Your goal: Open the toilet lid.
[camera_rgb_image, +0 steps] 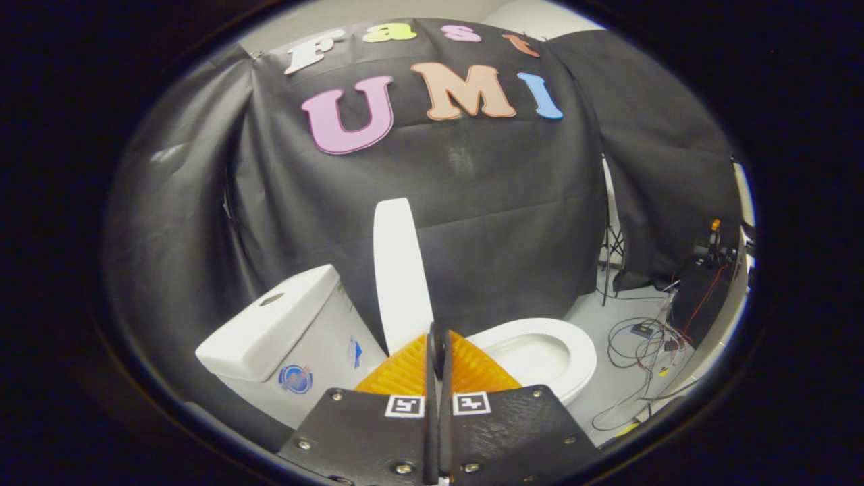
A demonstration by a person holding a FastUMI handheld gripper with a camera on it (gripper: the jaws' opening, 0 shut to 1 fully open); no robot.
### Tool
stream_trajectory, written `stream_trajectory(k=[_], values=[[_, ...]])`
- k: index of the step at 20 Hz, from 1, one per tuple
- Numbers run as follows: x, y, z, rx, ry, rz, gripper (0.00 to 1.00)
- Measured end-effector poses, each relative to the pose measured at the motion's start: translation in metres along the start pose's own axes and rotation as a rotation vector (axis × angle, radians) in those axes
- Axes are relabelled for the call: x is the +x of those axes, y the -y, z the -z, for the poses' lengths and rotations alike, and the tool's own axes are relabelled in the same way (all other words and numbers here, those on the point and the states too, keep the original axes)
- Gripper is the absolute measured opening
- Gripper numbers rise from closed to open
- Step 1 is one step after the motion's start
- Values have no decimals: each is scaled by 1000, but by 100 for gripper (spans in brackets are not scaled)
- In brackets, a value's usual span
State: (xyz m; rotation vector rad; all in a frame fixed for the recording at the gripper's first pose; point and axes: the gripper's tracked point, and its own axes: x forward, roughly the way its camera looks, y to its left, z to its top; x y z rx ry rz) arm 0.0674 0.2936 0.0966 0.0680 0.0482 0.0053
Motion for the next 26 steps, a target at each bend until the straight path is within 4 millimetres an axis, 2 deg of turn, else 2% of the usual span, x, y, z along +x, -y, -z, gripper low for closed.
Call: stream_trajectory(k=[9,26], values=[[-5,-38,5,-71,0,-68,2],[-8,-76,11,-128,1,-164,4]])
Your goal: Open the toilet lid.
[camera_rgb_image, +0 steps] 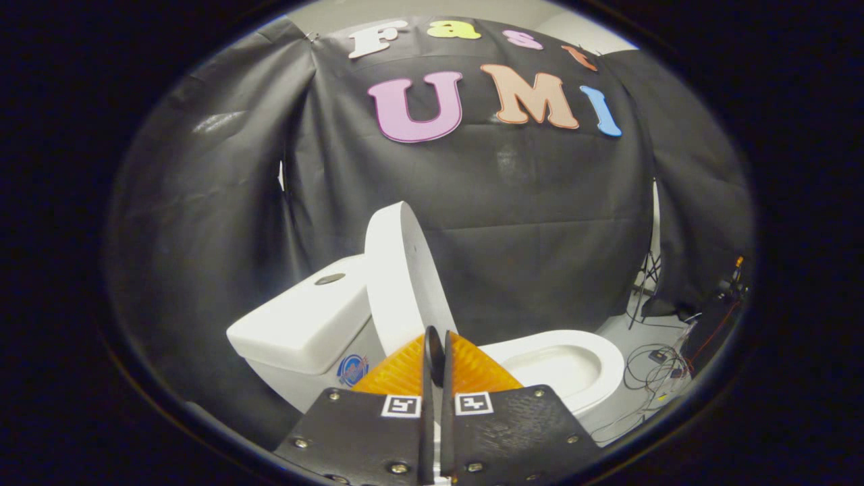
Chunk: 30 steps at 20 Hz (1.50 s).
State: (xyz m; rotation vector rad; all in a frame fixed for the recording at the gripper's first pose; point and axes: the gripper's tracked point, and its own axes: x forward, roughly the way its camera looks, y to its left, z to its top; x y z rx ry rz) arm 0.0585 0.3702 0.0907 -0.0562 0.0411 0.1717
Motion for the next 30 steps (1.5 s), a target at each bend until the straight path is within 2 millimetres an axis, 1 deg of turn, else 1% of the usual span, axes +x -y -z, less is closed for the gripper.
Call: stream_trajectory(k=[3,4,7,9,10,12,14,15,16,18,20,22,24,27,28,30], values=[[0,-14,4,-47,-14,-48,5],[0,-19,5,-60,-15,-65,8],[-2,-21,7,-70,-13,-74,10],[0,-25,9,-76,-20,-88,11],[-1,-31,10,-83,-34,-105,11],[1,-34,14,-100,-48,-123,18],[0,-40,12,-128,-49,-143,19],[-1,-40,15,-139,-59,-145,22],[-2,-40,14,-156,-56,-144,25],[0,-42,17,-169,-79,-166,27],[-7,-43,15,-166,-98,-182,39],[-14,-42,9,-149,-89,-195,40],[-22,-45,1,-114,-79,-219,50],[-34,-32,-15,-87,-51,-182,87],[-36,-34,-19,-81,-44,-186,99],[-43,-31,-28,-100,-36,-188,100]])
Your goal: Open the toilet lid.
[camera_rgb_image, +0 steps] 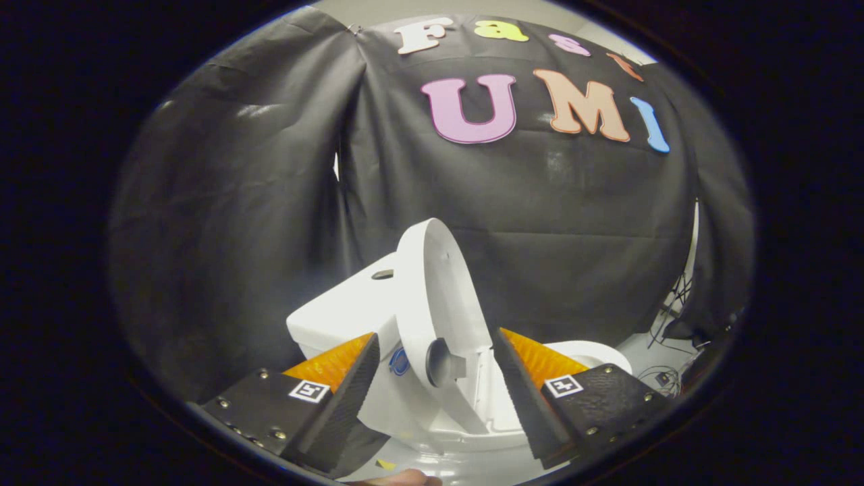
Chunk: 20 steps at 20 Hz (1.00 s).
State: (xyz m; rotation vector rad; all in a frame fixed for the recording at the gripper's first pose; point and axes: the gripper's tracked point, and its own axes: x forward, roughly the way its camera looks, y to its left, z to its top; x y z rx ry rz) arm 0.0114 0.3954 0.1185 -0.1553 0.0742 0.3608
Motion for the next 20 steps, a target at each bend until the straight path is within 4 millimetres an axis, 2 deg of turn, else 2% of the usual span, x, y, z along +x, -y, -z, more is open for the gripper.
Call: stream_trajectory(k=[5,9,15,20], values=[[-17,7,-31,-15,64,-4,100],[-31,30,-53,-31,106,15,100],[-45,69,-68,-2,136,26,100],[-48,120,-62,-18,117,66,100]])
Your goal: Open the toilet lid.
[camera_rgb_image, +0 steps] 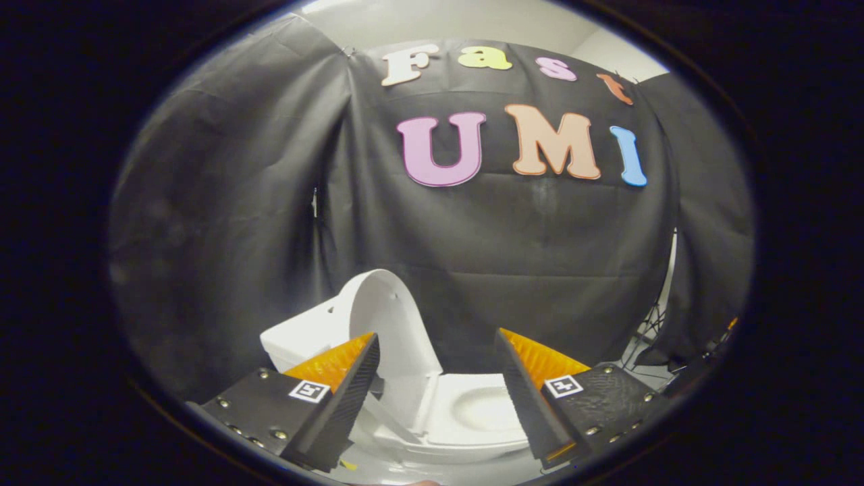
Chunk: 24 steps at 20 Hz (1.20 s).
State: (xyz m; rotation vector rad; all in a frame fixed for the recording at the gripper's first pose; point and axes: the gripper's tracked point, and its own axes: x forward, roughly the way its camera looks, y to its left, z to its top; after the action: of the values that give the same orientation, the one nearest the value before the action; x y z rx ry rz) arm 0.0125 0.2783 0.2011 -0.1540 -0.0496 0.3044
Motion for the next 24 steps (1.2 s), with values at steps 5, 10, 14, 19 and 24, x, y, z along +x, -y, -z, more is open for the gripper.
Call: stream_trajectory(k=[5,10,14,19,24], values=[[-1,47,4,-5,0,29,100],[-5,97,14,-2,-14,69,100],[-9,128,18,7,-14,93,100],[-22,152,8,-17,14,99,100],[-31,168,1,-22,52,108,100]])
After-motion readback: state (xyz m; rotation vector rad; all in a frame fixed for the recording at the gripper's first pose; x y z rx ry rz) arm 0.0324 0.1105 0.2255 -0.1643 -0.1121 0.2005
